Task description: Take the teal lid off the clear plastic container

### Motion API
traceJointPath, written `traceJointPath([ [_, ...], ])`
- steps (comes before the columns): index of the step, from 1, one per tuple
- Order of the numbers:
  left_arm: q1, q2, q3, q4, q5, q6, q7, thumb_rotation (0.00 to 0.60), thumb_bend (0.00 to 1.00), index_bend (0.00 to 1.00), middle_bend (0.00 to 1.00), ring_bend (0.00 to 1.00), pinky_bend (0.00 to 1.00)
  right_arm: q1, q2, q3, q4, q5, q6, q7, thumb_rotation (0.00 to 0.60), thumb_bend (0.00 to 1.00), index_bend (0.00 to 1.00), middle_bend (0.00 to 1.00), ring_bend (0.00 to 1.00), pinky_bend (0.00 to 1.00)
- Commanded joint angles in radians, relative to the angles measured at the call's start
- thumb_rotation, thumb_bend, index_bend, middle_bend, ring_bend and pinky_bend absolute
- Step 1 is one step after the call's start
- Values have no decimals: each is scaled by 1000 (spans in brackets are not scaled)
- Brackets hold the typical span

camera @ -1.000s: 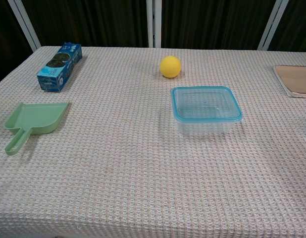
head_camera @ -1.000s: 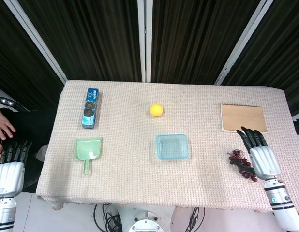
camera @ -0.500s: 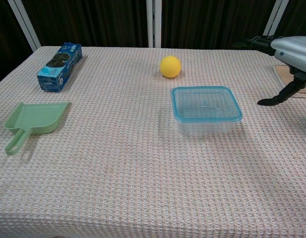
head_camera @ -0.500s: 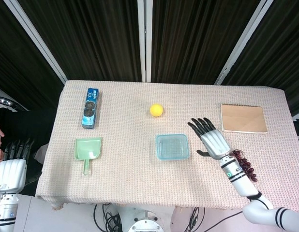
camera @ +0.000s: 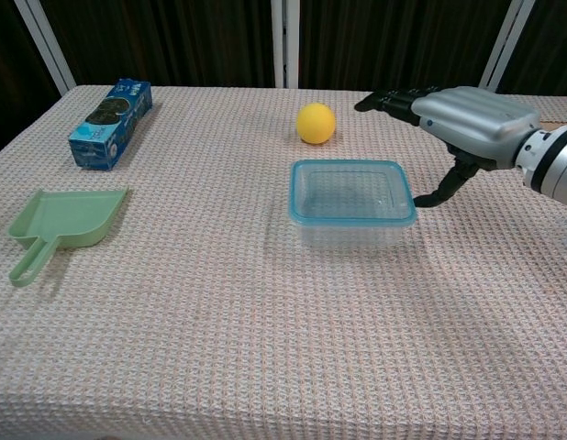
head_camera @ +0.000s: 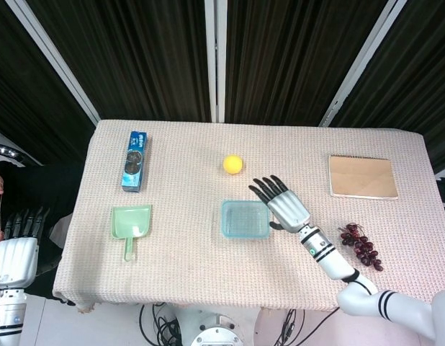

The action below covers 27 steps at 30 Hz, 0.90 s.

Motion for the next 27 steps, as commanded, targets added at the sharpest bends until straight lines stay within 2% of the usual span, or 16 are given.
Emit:
traceJointPath([
  [1, 2, -1, 1, 4, 3, 4, -6, 600, 0, 76, 51, 0, 0, 35, -26, -11, -6, -32, -3, 13, 600, 30, 0, 2, 0, 0],
  [10, 12, -5, 9, 32, 11, 12, -43, 600, 0, 76, 51, 0, 0, 135, -88, -29, -62, -76, -68, 6, 600, 26, 0, 3, 0, 0],
  [16, 16, -5, 11, 47, 21, 21, -65, 600, 0, 76, 51, 0, 0, 184, 14, -46, -244, -43, -181, 94, 600, 40, 0, 73, 0, 0],
  [17, 17, -6, 11, 49, 21, 22, -67, 600, 0, 76, 50, 0, 0, 193, 35, -42, -274, -34, -198, 110, 600, 69, 0, 90, 0, 0],
  [20, 17, -9, 13, 55, 26, 23, -72, 600, 0, 76, 51, 0, 0, 230, 80, -15, -330, -14, -239, 130, 600, 264, 0, 150, 0, 0],
  [25, 17, -11, 17, 55, 36, 24, -69, 600, 0, 76, 51, 0, 0, 316, 75, 53, -328, 76, -338, 61, 600, 552, 0, 174, 0, 0],
  [27, 17, -10, 16, 53, 38, 25, -66, 600, 0, 76, 51, 0, 0, 357, 58, 75, -311, 124, -383, 11, 600, 630, 0, 190, 0, 0],
])
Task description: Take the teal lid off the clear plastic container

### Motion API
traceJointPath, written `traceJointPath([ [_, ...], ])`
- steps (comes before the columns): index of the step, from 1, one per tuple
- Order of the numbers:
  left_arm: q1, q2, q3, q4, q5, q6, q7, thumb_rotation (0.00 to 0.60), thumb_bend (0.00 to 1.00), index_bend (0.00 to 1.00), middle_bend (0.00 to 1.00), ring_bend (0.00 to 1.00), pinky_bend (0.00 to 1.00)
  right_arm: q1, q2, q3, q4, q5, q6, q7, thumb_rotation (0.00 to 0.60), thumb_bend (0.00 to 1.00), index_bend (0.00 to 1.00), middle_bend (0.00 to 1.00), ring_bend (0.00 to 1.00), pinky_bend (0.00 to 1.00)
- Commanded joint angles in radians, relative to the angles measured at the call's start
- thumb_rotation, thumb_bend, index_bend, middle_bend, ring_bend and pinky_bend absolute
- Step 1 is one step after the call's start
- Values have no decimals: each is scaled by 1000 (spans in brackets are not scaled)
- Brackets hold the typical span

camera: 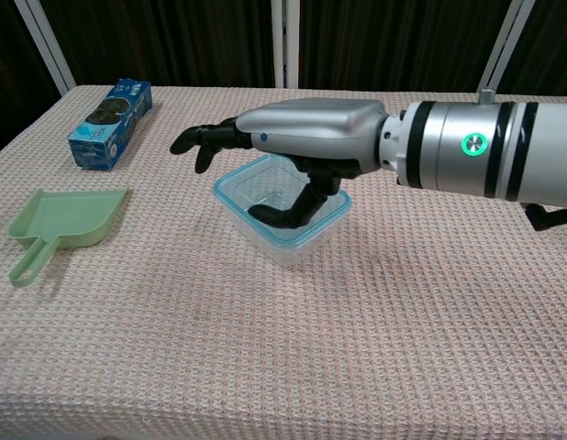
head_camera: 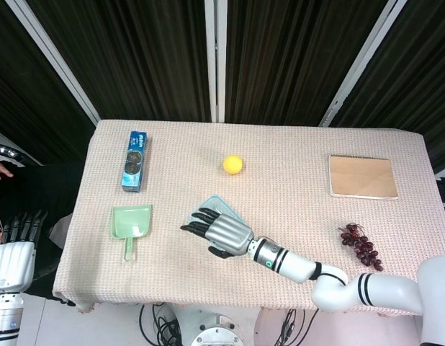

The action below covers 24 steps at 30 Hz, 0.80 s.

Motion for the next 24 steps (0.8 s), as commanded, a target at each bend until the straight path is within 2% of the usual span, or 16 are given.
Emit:
traceJointPath([
  [1, 0, 1, 0, -2, 0, 1, 2, 600, 0, 76, 50, 0, 0, 75, -28, 51, 27, 95, -85, -93, 600, 658, 0, 197, 0, 0],
  [6, 0, 0, 0, -2, -4, -6, 1, 600, 0, 76, 51, 0, 0, 153, -78, 64, 81, 234, -155, -201, 600, 736, 0, 227, 0, 0],
  [11, 1, -1, -1, 4, -11, -9, -7, 600, 0, 76, 50, 0, 0, 199, -106, 44, 124, 346, -168, -285, 600, 745, 0, 249, 0, 0],
  [17, -3, -2, 0, 11, -9, -16, -13, 600, 0, 76, 51, 0, 0, 236, -112, 11, 146, 476, -146, -357, 600, 733, 0, 266, 0, 0],
  [24, -3, -5, 0, 18, -6, -15, -19, 600, 0, 76, 50, 0, 0, 238, -60, -32, 108, 581, -86, -406, 600, 719, 0, 274, 0, 0],
])
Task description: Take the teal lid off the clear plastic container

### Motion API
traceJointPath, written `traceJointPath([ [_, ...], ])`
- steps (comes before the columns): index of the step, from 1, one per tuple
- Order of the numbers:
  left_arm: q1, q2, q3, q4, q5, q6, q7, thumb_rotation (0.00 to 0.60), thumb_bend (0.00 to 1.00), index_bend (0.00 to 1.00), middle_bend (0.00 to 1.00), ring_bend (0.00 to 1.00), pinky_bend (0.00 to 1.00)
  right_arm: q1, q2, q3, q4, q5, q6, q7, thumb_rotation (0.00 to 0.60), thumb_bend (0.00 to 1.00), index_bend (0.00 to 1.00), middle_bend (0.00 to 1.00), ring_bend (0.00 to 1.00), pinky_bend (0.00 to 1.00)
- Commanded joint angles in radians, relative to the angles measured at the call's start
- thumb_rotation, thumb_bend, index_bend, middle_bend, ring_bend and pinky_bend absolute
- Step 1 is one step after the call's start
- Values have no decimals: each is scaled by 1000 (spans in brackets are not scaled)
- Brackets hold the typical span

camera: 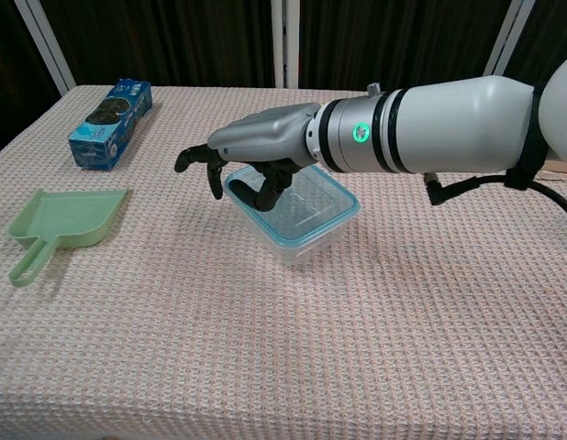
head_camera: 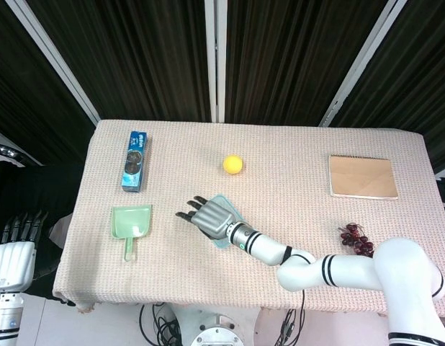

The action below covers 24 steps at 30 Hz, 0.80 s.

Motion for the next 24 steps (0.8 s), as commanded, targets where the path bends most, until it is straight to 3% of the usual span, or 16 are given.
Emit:
traceJointPath([
  [1, 0, -2, 0, 3, 0, -1, -2, 600, 0, 76, 51, 0, 0, -6, 42, -30, -35, 42, 41, -24, 600, 719, 0, 277, 0, 0],
  [14, -26, -15, -7, 21, 6, -30, -8, 600, 0, 76, 51, 0, 0, -105, 247, -155, -202, 142, 143, -35, 600, 719, 0, 292, 0, 0],
  [20, -32, -14, -9, 22, 2, -37, -8, 600, 0, 76, 51, 0, 0, -174, 332, -204, -272, 129, 193, -5, 600, 718, 0, 295, 0, 0],
  [22, -33, -14, -9, 22, 0, -40, -7, 600, 0, 76, 51, 0, 0, -206, 361, -209, -301, 93, 226, 19, 600, 638, 0, 296, 0, 0],
  [23, -34, -14, -10, 21, 0, -41, -6, 600, 0, 76, 51, 0, 0, -224, 370, -208, -311, 67, 247, 34, 600, 540, 0, 283, 0, 0],
  [24, -36, -14, -10, 20, 0, -42, -4, 600, 0, 76, 51, 0, 0, -248, 379, -206, -320, 21, 279, 54, 600, 375, 0, 243, 0, 0],
])
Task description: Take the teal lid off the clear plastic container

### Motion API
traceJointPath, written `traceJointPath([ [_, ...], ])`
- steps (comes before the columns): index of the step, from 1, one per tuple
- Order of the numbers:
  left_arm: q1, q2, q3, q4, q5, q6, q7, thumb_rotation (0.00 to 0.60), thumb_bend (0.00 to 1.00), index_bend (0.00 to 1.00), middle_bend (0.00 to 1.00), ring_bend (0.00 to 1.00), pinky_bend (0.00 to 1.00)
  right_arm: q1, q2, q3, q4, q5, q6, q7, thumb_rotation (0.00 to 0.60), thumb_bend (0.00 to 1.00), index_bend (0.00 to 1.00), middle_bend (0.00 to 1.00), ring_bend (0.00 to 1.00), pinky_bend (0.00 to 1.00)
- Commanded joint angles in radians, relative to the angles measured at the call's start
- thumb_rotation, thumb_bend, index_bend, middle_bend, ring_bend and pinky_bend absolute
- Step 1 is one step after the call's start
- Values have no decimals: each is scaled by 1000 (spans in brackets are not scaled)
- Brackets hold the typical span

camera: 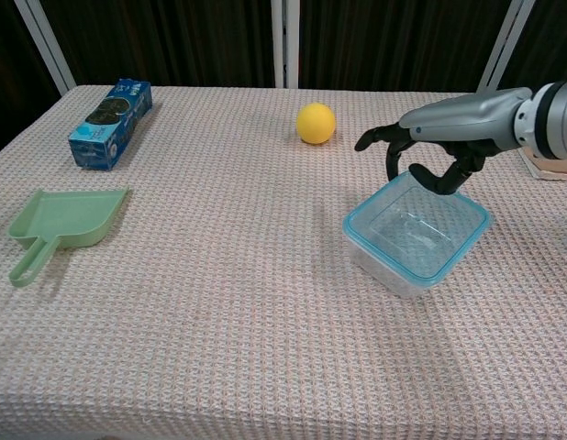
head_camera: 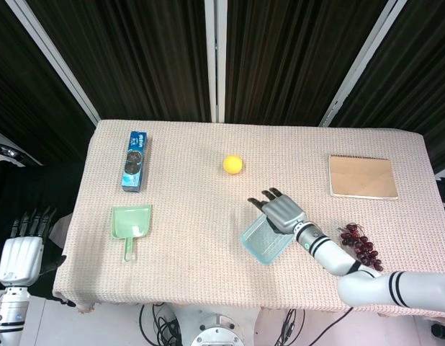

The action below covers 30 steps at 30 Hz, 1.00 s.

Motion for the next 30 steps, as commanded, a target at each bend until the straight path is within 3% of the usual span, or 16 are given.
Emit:
traceJointPath([
  [1, -3, 0, -1, -2, 0, -2, 4, 600, 0, 76, 51, 0, 0, -77, 35, -4, -40, -128, 94, 65, 600, 304, 0, 219, 0, 0],
  [2, -4, 1, -1, -4, 0, -3, 6, 600, 0, 76, 51, 0, 0, -97, 38, -4, -43, -176, 120, 84, 600, 180, 0, 155, 0, 0],
  [5, -5, 2, -2, -12, 2, 1, 15, 600, 0, 76, 51, 0, 0, -161, 51, -24, -51, -340, 192, 155, 600, 46, 0, 29, 0, 0],
  [10, -5, 5, -1, -26, -1, 1, 29, 600, 0, 76, 50, 0, 0, -243, 79, -89, -45, -524, 257, 218, 600, 0, 0, 0, 0, 0],
  [17, -4, 13, -3, -50, -2, 10, 50, 600, 0, 76, 51, 0, 0, -347, 102, -136, -21, -626, 347, 231, 600, 0, 0, 0, 0, 0],
  [23, -8, 12, -5, -59, -10, 4, 60, 600, 0, 76, 51, 0, 0, -340, 16, -104, 61, -634, 286, 182, 600, 0, 0, 0, 0, 0],
  [30, -5, 14, 0, -67, -5, 9, 69, 600, 0, 76, 51, 0, 0, -305, -174, -16, 194, -636, 244, 144, 600, 0, 0, 0, 0, 0],
])
